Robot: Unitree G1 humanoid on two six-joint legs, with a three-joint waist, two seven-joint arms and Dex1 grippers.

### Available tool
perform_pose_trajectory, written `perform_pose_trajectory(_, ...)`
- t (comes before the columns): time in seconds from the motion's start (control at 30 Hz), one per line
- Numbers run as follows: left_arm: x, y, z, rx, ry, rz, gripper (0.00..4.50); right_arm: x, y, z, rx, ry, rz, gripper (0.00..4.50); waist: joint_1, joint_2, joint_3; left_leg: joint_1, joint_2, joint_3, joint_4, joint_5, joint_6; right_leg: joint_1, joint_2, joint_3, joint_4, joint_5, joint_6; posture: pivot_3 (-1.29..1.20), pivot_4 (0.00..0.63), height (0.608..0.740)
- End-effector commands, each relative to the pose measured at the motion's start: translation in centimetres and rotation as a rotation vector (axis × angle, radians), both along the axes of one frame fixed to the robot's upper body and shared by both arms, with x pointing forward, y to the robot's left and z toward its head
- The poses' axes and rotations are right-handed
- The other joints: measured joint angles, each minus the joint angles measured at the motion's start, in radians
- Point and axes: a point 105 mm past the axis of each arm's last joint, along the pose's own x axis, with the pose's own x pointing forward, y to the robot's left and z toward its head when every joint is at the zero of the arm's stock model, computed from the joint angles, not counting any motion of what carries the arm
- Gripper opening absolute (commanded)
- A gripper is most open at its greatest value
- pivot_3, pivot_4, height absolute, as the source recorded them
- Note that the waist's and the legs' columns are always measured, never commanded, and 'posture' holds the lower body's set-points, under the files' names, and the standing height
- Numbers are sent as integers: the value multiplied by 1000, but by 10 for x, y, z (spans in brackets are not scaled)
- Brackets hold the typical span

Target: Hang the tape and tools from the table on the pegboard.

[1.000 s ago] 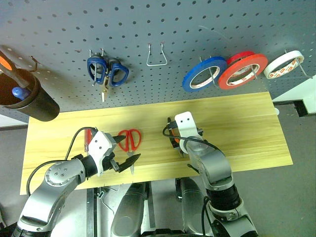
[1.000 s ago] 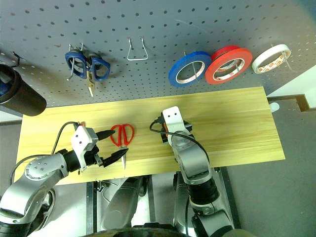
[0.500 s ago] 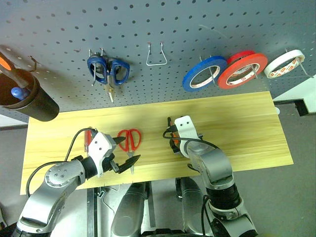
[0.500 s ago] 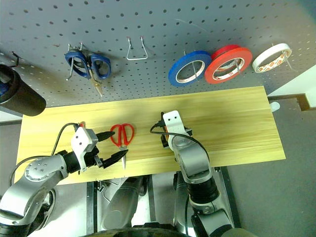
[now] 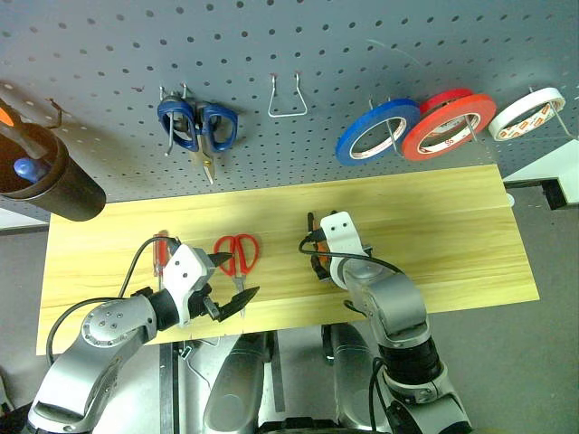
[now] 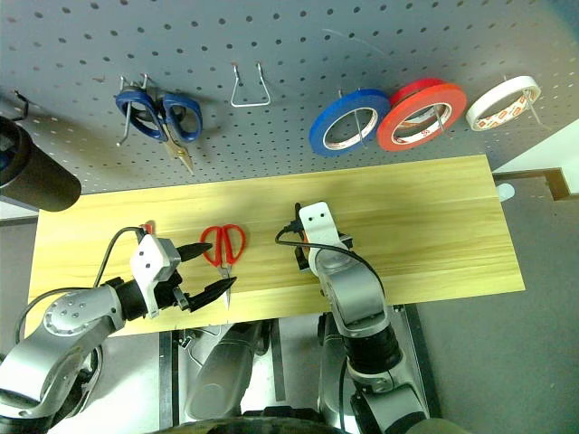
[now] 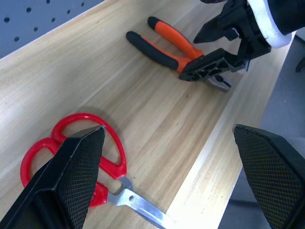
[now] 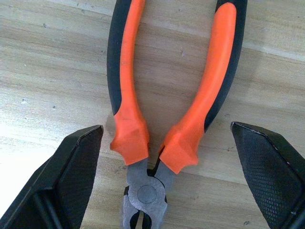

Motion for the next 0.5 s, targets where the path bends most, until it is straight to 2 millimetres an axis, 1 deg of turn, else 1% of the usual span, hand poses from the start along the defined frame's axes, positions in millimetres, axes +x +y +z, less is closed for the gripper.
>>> perform_pose_trajectory(0.03,-9,-3,8,-12,-14,-11,4500,-7,5,5,26,-18,21,3613,0,0,4,0,0,0,0,0,0,0,0,0,0,0,0,-16,544,725)
perform_pose_trajectory(0.17,-15,-4,7,-12,1,-3,4500,-11,6,1,25,1,32,2251,0,0,17,0,0,0,0,0,0,0,0,0,0,0,0,-17,556,725)
perform_pose_trajectory(0.2,-16,-4,7,-13,4,-1,4500,-12,6,1,26,3,35,2073,0,0,18,0,0,0,0,0,0,0,0,0,0,0,0,-18,557,725)
perform_pose_trajectory(0.5,-20,-4,5,-16,16,16,4500,-9,7,-1,15,4,56,2078,1,-1,20,0,0,0,-1,0,0,0,0,0,0,0,0,-17,554,725)
